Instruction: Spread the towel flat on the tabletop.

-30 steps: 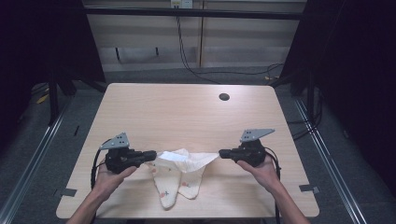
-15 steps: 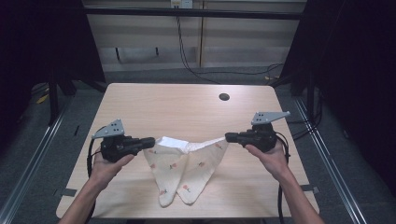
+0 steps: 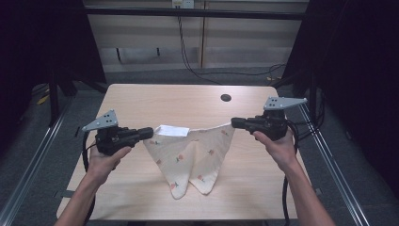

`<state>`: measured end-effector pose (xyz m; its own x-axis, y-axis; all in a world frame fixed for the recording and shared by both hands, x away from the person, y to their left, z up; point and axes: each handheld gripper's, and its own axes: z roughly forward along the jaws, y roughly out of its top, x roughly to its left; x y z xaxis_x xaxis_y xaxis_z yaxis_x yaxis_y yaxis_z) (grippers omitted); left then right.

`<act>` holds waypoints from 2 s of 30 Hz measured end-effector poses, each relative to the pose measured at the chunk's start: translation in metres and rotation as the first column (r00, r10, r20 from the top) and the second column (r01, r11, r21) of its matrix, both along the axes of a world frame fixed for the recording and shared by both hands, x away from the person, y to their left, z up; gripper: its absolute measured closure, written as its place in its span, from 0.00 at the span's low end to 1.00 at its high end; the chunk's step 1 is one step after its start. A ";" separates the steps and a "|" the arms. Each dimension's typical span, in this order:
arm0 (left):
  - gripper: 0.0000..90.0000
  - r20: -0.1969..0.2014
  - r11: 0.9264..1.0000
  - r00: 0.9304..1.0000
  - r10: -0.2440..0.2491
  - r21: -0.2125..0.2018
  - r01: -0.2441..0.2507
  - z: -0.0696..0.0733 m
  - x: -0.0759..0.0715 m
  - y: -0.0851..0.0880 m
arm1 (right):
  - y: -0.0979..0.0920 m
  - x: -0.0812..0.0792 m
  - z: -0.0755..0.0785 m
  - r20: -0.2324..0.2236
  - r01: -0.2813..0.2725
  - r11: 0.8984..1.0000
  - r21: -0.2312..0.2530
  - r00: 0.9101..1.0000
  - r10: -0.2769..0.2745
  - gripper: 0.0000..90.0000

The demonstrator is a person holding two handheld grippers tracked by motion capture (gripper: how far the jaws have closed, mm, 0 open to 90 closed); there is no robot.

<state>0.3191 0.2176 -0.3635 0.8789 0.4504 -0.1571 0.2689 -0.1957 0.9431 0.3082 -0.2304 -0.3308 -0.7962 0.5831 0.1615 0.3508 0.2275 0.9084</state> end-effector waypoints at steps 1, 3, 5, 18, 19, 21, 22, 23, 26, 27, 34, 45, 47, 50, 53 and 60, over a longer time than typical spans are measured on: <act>0.96 0.010 1.000 1.000 -0.006 -0.010 0.006 0.007 -0.001 0.001 | 0.002 -0.002 0.009 0.009 -0.007 1.000 -0.014 1.000 0.007 0.99; 0.96 0.006 0.999 1.000 -0.021 -0.041 0.021 0.012 -0.003 0.001 | 0.003 -0.004 0.017 0.015 -0.008 1.000 -0.021 1.000 0.008 0.99; 0.96 0.002 0.994 0.998 -0.059 -0.092 0.059 0.018 -0.007 0.003 | 0.002 -0.006 0.023 0.022 -0.006 1.000 -0.018 1.000 0.007 0.99; 0.96 0.118 1.000 0.993 -0.003 -0.014 0.005 0.048 -0.032 0.009 | -0.004 -0.050 0.053 0.133 -0.034 0.999 -0.002 0.991 0.034 0.99; 0.96 0.118 0.999 0.993 -0.014 -0.030 0.017 0.049 -0.034 0.010 | -0.004 -0.055 0.056 0.146 -0.031 0.999 -0.013 0.989 0.033 0.99; 0.96 0.126 0.999 0.992 -0.014 -0.029 0.017 0.051 -0.037 0.010 | -0.003 -0.061 0.059 0.154 -0.037 0.999 -0.017 0.987 0.040 0.99; 0.96 0.130 0.999 0.991 -0.022 -0.029 0.026 0.054 -0.041 0.011 | -0.003 -0.069 0.064 0.165 -0.042 0.999 -0.028 0.985 0.046 0.99; 0.96 0.138 0.999 0.990 -0.018 -0.027 0.022 0.056 -0.043 0.011 | -0.003 -0.073 0.066 0.165 -0.044 0.999 -0.023 0.985 0.048 0.99; 0.96 0.144 0.999 0.989 0.032 -0.017 -0.030 0.058 -0.040 0.011 | -0.004 -0.080 0.067 0.170 -0.043 0.999 -0.025 0.984 0.047 0.99; 0.97 0.144 0.999 0.989 0.032 -0.017 -0.030 0.058 -0.040 0.011 | -0.004 -0.080 0.065 0.171 -0.041 0.999 -0.024 0.984 0.044 0.99; 0.97 0.041 0.998 0.998 0.051 0.021 -0.052 0.021 -0.006 -0.007 | -0.008 -0.051 0.029 0.090 0.018 0.998 -0.058 0.996 -0.013 0.99; 0.96 -0.017 0.997 0.998 0.056 0.061 -0.055 -0.002 0.023 -0.029 | -0.024 -0.012 -0.027 -0.040 0.081 0.994 -0.066 0.996 -0.084 0.99; 0.96 -0.022 0.996 0.998 0.062 0.072 -0.061 -0.006 0.023 -0.028 | -0.023 -0.009 -0.032 -0.052 0.084 0.994 -0.075 0.995 -0.088 0.99; 0.96 -0.054 0.994 0.995 0.085 0.074 -0.080 -0.016 0.026 -0.018 | -0.022 0.001 -0.043 -0.073 0.084 0.994 -0.070 0.993 -0.089 0.99; 0.96 -0.074 0.992 0.993 0.097 0.087 -0.091 -0.024 0.029 -0.010 | -0.012 0.016 -0.053 -0.081 0.079 0.992 -0.101 0.993 -0.087 0.99; 0.96 -0.113 0.987 0.985 0.131 0.112 -0.118 -0.045 0.044 -0.008 | 0.004 0.035 -0.071 -0.096 0.083 0.988 -0.130 0.991 -0.096 0.99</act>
